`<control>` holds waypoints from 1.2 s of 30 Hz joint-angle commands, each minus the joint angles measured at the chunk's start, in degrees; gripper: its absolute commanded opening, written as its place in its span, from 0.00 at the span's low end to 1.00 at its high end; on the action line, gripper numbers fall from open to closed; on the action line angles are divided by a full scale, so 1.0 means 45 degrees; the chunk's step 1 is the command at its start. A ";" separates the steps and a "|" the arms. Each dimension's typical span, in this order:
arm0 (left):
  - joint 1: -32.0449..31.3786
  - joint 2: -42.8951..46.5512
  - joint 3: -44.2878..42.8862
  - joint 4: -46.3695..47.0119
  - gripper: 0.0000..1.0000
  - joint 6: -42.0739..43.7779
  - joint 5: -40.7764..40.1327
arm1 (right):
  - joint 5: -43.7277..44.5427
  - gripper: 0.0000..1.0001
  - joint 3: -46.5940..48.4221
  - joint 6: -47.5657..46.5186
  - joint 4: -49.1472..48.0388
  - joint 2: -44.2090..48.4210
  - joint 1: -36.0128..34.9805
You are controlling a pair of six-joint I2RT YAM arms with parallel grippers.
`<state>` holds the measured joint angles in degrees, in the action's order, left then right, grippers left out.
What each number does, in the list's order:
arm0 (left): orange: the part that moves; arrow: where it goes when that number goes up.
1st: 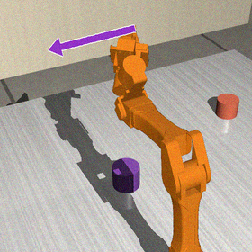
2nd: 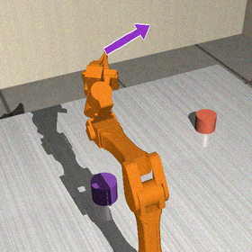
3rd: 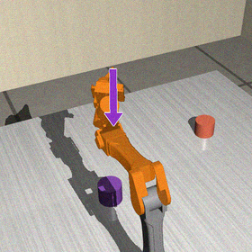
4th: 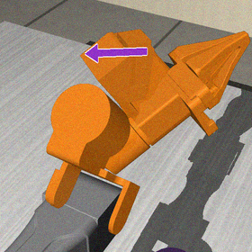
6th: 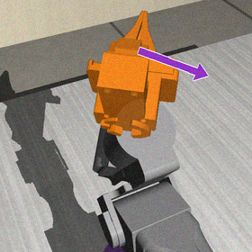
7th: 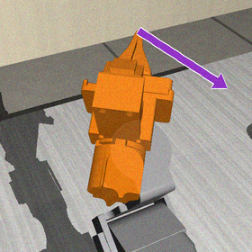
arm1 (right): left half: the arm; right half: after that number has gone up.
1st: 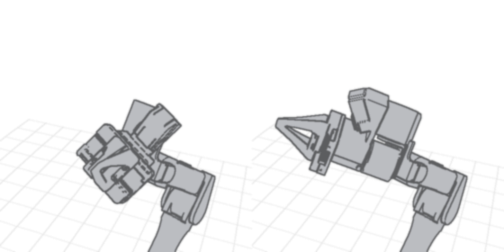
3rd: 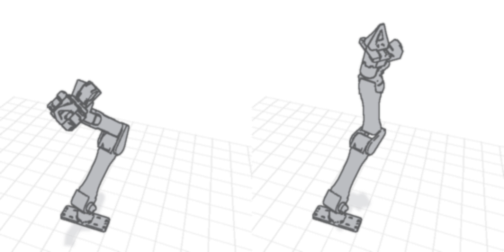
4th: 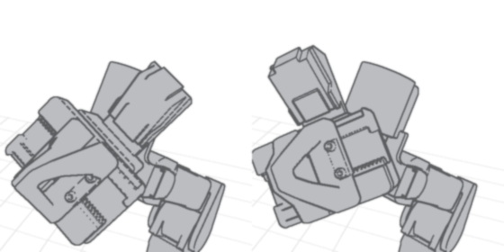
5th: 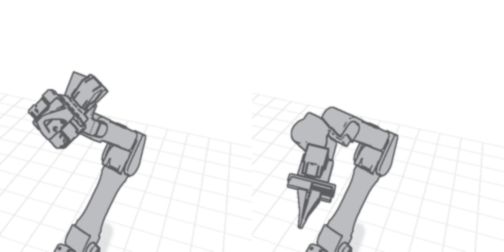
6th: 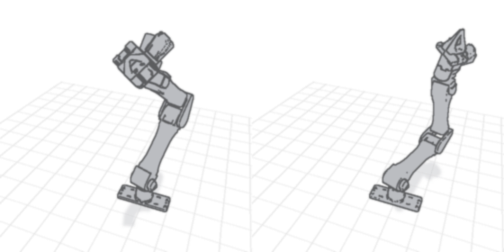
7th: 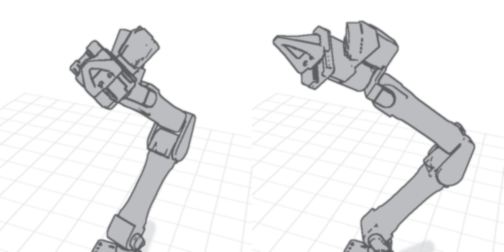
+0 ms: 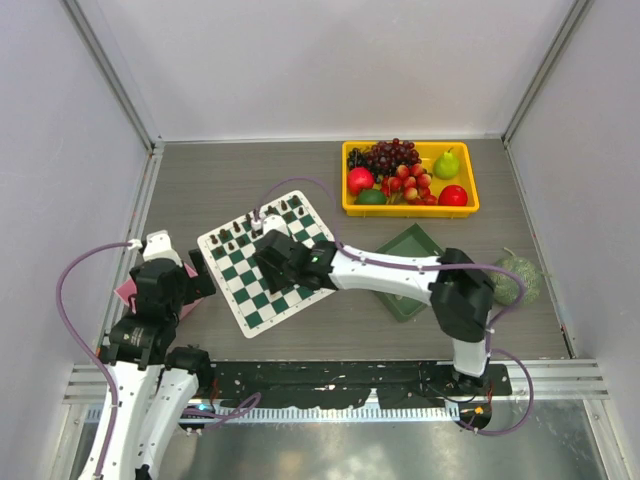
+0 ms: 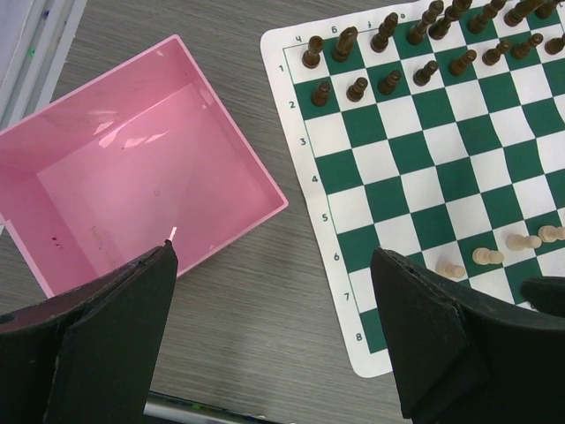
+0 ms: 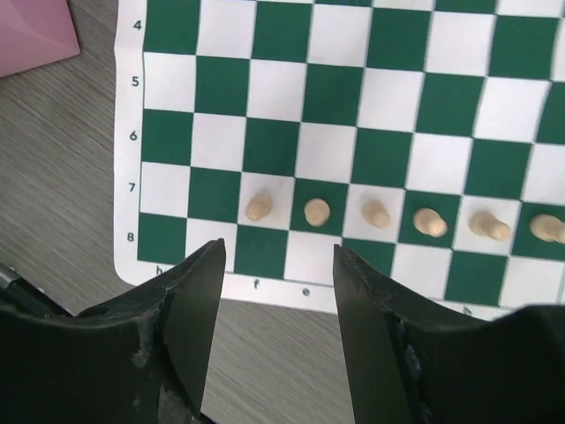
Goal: Set up the chess pieces on the board
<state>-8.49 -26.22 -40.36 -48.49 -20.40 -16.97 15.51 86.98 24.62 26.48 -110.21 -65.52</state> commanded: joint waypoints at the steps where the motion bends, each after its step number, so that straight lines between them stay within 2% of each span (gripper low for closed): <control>1: 0.0071 -0.0267 -0.0367 0.0209 0.99 -0.0095 0.0041 | 0.0304 0.58 -0.1397 0.0621 -0.1467 0.2415 0.0710; 5: 0.0071 -0.0345 -0.0348 0.0131 0.99 -0.0231 0.0002 | 0.0323 0.60 -0.2589 0.0506 -0.1841 0.4077 0.1667; 11: 0.0071 -0.0093 -0.0328 -0.0298 0.99 -0.0641 -0.0194 | 0.0070 0.65 -0.2767 0.0115 -0.1822 0.5993 0.3502; 13: 0.0071 0.0102 -0.0154 -0.0125 0.99 -0.0720 -0.0193 | 0.0108 0.70 -0.2689 0.0056 -0.1880 0.6249 0.4147; 18: 0.0070 -0.0013 -0.0054 -0.0004 0.99 -0.0661 -0.0076 | -0.0478 0.71 -0.1731 0.0504 0.0008 0.5996 0.6100; 21: 0.0070 0.0044 -0.0016 -0.0260 0.99 -0.0993 -0.0116 | 0.0163 0.70 -0.3012 0.0193 0.0482 0.6443 0.6258; 23: 0.0071 0.0239 0.0140 -0.0124 0.99 -0.0993 -0.0095 | 0.1001 0.70 -0.4417 0.0251 0.0269 0.7282 0.6278; 27: 0.0071 0.0377 0.0238 0.0053 0.99 -0.0915 0.0021 | 0.1240 0.68 -0.6572 -0.0510 -0.0728 0.9002 0.6511; 31: 0.0071 0.0358 0.0258 -0.0006 0.99 -0.0935 0.0119 | 0.1066 0.62 -0.7824 -0.0510 -0.0437 0.9901 0.7740; 36: 0.0071 0.0163 0.0258 0.0111 0.99 -0.0935 0.0411 | -0.0101 0.55 -0.8526 -0.0842 -0.0376 0.9883 0.9925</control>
<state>-8.49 -24.99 -39.13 -49.95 -23.88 -16.47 18.00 50.33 22.48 26.02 -66.52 -26.30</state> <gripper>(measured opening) 0.991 0.579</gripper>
